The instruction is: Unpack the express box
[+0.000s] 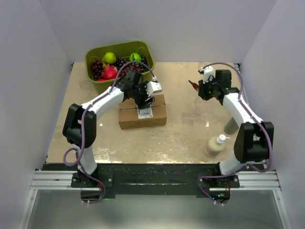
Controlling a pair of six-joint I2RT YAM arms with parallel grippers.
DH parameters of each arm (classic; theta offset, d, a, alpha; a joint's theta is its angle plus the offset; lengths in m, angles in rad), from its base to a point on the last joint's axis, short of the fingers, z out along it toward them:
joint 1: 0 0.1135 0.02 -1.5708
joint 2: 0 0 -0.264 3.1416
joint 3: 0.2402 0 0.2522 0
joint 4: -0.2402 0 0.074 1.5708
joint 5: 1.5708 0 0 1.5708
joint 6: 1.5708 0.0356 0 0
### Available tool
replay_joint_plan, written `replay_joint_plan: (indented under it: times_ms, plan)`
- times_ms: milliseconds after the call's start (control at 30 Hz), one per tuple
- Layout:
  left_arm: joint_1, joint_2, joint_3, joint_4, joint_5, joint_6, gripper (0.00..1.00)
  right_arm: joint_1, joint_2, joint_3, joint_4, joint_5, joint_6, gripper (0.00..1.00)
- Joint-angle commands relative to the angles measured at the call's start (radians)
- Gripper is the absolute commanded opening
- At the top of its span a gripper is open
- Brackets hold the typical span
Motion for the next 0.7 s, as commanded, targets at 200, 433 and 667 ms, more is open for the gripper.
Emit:
replay_joint_plan:
  times_ms: [200, 433, 667]
  plan:
    - [-0.009, -0.128, -0.054, -0.133, 0.051, 0.012, 0.73, 0.257, 0.049, -0.374, 0.623, 0.632, -0.492, 0.12]
    - [-0.007, -0.16, -0.103, -0.145, 0.029, 0.044, 0.73, 0.26, 0.075, -0.27, 0.389, 0.592, -0.325, 0.89]
    - [0.026, -0.204, -0.094, -0.09, 0.006, 0.028, 0.77, 0.256, -0.052, -0.042, 0.048, 0.148, -0.148, 0.99]
